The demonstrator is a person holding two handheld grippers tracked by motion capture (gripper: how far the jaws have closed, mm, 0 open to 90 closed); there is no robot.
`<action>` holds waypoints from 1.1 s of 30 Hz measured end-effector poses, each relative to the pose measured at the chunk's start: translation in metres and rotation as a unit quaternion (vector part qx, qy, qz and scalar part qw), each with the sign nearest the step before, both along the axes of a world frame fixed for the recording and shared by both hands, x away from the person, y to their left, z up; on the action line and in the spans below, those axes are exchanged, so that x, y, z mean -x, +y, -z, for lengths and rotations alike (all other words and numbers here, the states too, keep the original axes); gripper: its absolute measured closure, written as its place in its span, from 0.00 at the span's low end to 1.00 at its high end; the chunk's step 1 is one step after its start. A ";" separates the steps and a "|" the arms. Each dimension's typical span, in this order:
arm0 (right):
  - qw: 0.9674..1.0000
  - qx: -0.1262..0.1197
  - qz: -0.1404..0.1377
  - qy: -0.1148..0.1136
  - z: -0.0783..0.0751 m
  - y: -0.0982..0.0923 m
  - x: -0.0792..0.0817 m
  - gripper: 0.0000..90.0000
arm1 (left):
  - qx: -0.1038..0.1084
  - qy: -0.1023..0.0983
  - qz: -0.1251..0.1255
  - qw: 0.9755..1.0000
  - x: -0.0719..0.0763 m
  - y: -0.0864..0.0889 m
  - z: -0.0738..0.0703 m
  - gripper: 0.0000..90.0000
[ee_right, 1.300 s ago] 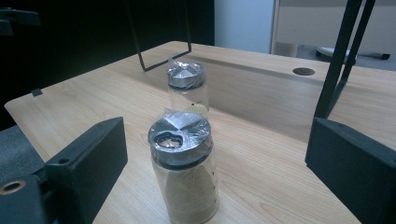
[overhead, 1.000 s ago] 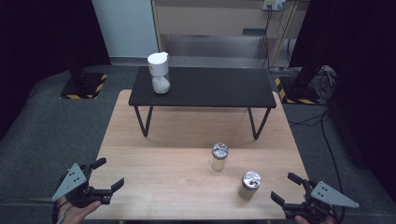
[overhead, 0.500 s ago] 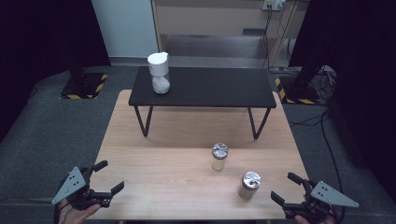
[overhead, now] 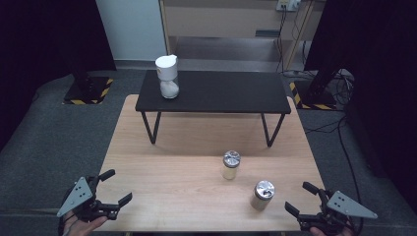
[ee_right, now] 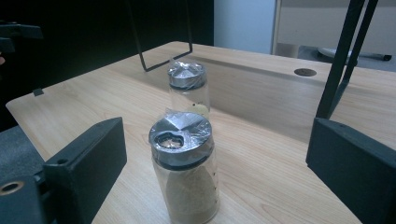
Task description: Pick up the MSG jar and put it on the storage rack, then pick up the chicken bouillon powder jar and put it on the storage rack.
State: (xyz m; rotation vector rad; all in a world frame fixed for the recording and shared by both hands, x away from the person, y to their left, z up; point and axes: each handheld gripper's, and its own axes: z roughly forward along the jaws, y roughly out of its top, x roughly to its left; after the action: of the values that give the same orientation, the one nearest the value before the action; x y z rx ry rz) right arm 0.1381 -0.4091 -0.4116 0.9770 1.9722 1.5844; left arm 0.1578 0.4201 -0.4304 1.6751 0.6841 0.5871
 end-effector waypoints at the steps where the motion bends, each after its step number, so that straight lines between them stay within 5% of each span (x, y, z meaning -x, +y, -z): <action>1: 1.000 0.000 0.000 -0.002 0.000 0.000 0.000 0.06 | 0.000 0.002 -0.002 1.000 0.000 0.000 0.000 0.02; 17: 1.000 0.001 -0.003 -0.007 -0.004 0.000 -0.001 0.03 | 0.004 0.004 -0.001 1.000 0.000 0.001 0.000 0.02; 33: 0.999 0.003 -0.036 -0.003 -0.020 0.005 -0.021 0.04 | 0.005 0.008 0.003 1.000 -0.002 0.000 0.001 0.02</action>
State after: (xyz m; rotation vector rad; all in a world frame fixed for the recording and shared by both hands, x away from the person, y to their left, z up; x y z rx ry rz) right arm 0.1595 -0.4037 -0.3916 0.9078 2.0282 1.6160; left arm 0.1598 0.4205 -0.4314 1.6730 0.6936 0.5656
